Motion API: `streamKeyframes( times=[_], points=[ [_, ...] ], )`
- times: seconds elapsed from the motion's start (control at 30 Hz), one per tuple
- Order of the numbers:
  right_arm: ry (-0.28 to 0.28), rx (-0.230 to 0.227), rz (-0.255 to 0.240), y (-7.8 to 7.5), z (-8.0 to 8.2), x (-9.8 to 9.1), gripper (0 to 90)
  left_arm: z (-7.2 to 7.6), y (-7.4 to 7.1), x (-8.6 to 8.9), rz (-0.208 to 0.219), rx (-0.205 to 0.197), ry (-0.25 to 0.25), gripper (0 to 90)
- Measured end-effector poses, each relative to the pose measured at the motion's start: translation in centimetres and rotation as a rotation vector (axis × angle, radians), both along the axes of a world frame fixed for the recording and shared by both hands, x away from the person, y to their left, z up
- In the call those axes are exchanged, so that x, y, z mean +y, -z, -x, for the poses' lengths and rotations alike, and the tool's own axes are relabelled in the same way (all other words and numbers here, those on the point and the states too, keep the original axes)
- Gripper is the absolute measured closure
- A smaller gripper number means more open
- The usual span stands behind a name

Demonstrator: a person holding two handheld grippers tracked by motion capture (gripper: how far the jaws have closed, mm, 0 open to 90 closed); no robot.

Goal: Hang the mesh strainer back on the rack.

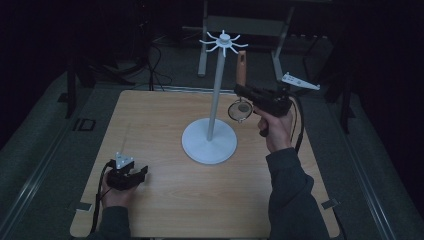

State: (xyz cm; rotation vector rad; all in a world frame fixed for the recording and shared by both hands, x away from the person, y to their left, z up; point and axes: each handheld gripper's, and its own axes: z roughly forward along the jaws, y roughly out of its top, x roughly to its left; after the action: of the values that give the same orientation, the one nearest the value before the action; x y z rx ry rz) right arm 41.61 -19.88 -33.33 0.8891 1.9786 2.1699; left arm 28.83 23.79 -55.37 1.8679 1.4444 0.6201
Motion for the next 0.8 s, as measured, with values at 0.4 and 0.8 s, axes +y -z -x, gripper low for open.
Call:
streamKeyframes(
  times=[0.4,0.8],
  points=[
    [-0.014,0.000,0.010,-0.1,-0.6,0.5,64.7,0.0,0.0,0.0,0.000,-0.001,0.000,42.5],
    [0.021,-0.132,0.125,-0.9,1.1,1.8,71.9,0.0,0.0,-0.1,-0.002,0.002,0.001,42.4]
  ],
)
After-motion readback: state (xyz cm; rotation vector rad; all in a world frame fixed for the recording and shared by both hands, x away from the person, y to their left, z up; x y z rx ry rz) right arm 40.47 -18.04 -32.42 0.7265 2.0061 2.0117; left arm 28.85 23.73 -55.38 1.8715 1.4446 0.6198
